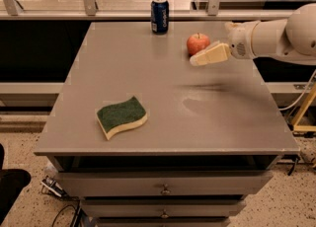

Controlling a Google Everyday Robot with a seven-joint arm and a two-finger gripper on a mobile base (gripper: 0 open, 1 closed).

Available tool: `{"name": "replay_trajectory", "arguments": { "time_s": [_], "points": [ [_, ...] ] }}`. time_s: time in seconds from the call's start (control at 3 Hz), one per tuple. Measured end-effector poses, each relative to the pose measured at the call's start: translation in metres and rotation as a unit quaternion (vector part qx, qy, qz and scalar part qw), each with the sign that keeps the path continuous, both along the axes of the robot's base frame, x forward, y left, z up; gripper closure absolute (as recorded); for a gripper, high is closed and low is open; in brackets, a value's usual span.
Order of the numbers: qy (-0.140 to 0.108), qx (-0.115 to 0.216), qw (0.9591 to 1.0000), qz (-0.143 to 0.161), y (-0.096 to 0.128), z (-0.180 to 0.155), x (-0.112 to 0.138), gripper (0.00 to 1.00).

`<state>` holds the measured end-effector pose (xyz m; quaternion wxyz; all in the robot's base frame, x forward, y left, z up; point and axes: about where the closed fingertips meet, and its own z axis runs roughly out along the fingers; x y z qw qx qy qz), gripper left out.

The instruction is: Move apple near sponge

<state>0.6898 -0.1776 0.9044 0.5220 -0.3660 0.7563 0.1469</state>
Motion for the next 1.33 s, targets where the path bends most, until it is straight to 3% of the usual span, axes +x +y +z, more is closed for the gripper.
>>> {"name": "replay_trajectory", "arguments": {
  "time_s": [1.0, 1.33],
  "points": [
    [0.038, 0.050, 0.9975, -0.034, -0.002, -0.052, 0.047, 0.00],
    [0.046, 0.064, 0.9958, -0.046, -0.006, -0.057, 0.065, 0.05]
  ]
}}
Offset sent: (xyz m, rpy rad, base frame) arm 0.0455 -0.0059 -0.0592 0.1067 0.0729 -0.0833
